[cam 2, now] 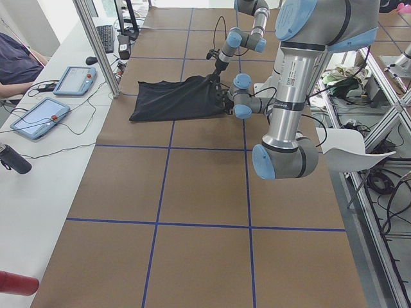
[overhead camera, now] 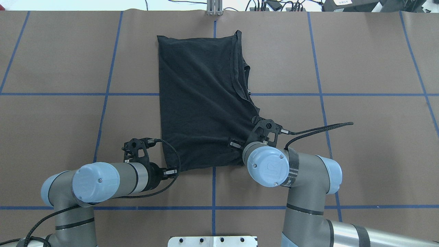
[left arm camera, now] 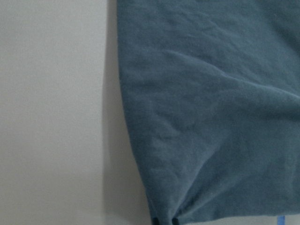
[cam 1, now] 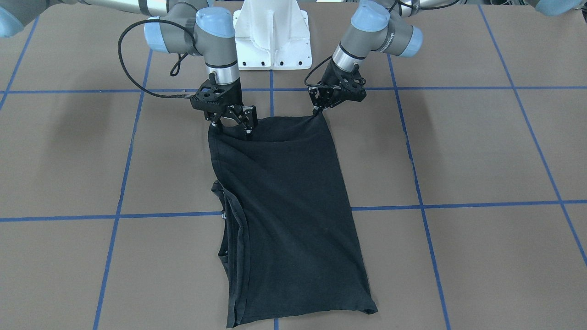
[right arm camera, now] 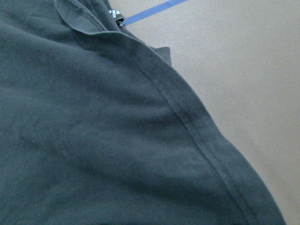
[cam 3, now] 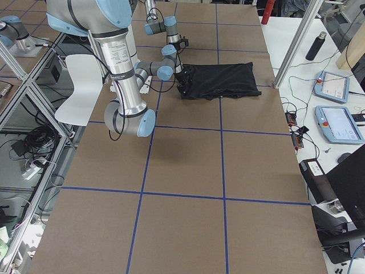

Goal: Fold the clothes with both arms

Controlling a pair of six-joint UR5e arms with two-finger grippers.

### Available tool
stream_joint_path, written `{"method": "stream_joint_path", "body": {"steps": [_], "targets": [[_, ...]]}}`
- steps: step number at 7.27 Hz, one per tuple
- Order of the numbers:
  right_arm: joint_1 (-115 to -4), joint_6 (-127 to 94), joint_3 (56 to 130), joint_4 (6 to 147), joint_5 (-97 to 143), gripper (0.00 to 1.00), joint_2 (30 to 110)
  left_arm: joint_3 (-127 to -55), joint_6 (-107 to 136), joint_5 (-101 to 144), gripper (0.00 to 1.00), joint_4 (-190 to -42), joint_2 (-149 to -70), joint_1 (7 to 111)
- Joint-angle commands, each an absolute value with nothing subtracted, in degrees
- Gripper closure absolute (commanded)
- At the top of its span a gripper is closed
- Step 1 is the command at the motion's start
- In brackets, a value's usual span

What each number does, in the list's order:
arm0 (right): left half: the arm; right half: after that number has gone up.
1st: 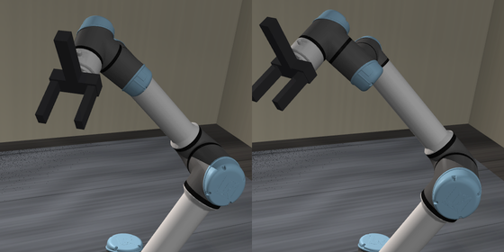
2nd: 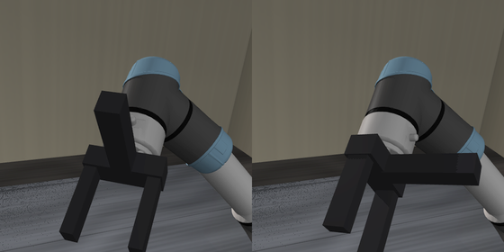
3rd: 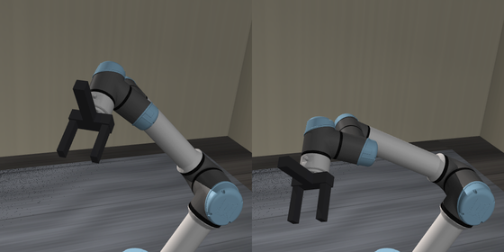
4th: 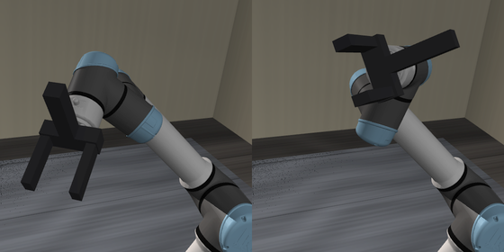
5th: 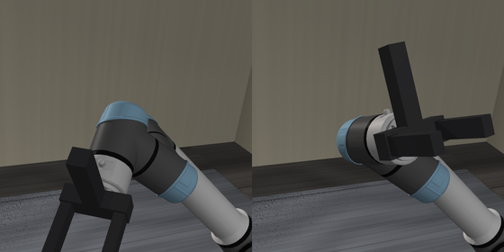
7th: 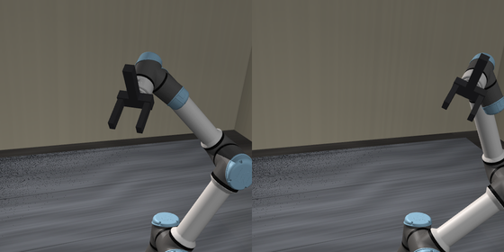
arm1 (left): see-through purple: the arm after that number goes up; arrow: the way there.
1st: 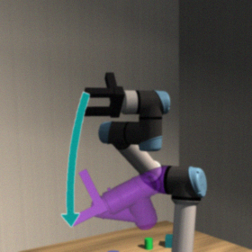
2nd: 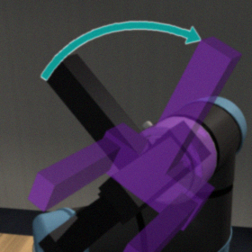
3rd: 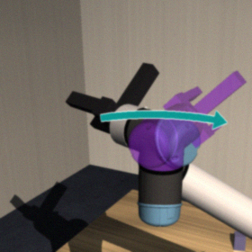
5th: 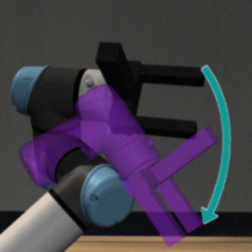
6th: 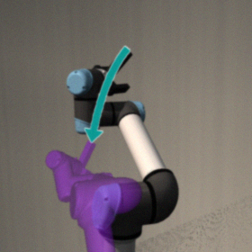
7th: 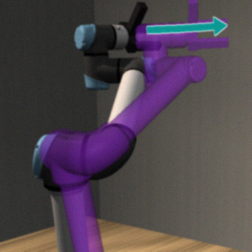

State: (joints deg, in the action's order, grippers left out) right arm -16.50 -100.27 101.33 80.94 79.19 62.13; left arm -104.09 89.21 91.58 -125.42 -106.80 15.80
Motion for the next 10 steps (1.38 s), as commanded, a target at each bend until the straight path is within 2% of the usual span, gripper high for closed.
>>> {"method": "stream_joint_path", "body": {"steps": [1, 2, 3, 5, 7, 8, 9, 10], "targets": [[-15.8, -100.4, 100.5, 80.9, 78.5, 0.10, 61.9, -104.2, 89.2, 91.6, 1.00, -125.4, -106.9, 15.7], [-15.7, -100.4, 100.4, 81.8, 78.4, 0.10, 61.6, -104.2, 89.2, 91.6, 1.00, -125.4, -106.9, 15.8], [-15.7, -100.5, 100.4, 82.1, 77.6, 0.21, 61.4, -104.2, 89.1, 91.6, 1.00, -125.4, -106.9, 15.8], [-15.5, -103.5, 100.4, 82.1, 77.4, 0.76, 61.3, -104.3, 89.1, 91.6, 1.00, -125.4, -106.9, 15.7], [-15.4, -103.5, 100.3, 82.3, 77.3, 0.75, 61.4, -104.4, 89.1, 91.7, 1.00, -125.4, -107.0, 15.7], [-15.4, -104.1, 100.4, 82.3, 77.3, 0.92, 61.3, -104.4, 89.1, 91.7, 1.00, -125.4, -107.0, 15.8], [-15.5, -104.6, 100.4, 82.3, 77.3, 1.00, 60.9, -104.6, 89.1, 91.7, 1.00, -125.4, -107.0, 15.8], [-15.6, -104.7, 100.4, 82.3, 76.6, 1.00, 60.2, -104.6, 89.1, 91.7, 1.00, -125.4, -107.0, 15.8]]}}
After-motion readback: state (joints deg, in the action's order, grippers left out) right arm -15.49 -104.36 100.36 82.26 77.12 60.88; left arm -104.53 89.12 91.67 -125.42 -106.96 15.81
